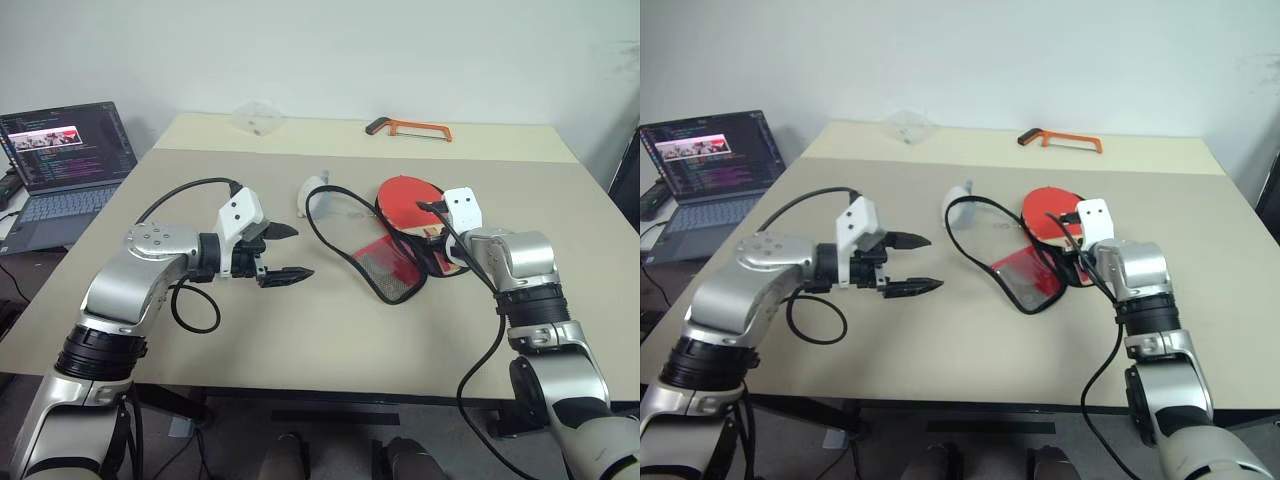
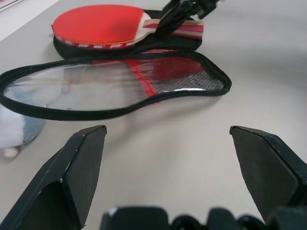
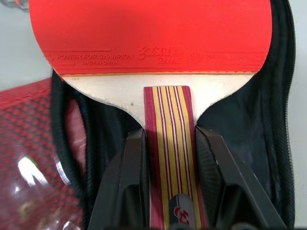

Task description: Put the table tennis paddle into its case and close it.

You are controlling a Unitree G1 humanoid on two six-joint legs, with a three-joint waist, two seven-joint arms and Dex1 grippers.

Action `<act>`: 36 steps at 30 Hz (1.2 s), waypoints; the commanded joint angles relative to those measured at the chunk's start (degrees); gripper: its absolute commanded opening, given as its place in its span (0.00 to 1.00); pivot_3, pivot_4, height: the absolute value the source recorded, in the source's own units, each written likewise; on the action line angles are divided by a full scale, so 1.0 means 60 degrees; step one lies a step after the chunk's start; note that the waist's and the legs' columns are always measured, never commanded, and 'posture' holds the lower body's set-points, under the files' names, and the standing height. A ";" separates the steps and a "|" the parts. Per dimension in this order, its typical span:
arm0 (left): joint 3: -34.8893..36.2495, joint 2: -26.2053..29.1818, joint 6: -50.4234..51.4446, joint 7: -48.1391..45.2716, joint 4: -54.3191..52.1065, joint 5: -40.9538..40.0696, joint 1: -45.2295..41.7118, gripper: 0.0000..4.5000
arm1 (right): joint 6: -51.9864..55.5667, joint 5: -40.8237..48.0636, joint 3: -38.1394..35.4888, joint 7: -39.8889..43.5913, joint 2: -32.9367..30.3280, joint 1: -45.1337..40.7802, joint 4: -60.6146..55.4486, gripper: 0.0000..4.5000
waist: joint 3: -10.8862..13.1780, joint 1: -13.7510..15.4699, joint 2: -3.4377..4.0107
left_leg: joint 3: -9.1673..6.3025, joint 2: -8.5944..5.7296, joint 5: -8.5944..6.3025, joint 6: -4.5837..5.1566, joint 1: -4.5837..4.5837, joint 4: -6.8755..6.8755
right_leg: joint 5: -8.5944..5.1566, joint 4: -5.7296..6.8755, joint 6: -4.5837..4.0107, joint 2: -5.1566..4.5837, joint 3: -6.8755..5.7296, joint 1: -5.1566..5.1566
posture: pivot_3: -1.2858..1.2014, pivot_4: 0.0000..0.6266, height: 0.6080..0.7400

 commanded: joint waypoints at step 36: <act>0.0463 0.0060 0.0445 0.0371 -0.0991 -0.0261 0.0285 1.00 | -0.1296 -0.0928 0.0527 0.1460 -0.0410 -0.1164 0.2488 0.23 | 0.0000 -0.0010 0.0000 | -0.0003 0.0000 0.0000 -0.0001 0.0001 -0.0002 | 0.0000 0.0002 -0.0001 0.0001 -0.0001 0.0000 | 0.52 0.24 1.00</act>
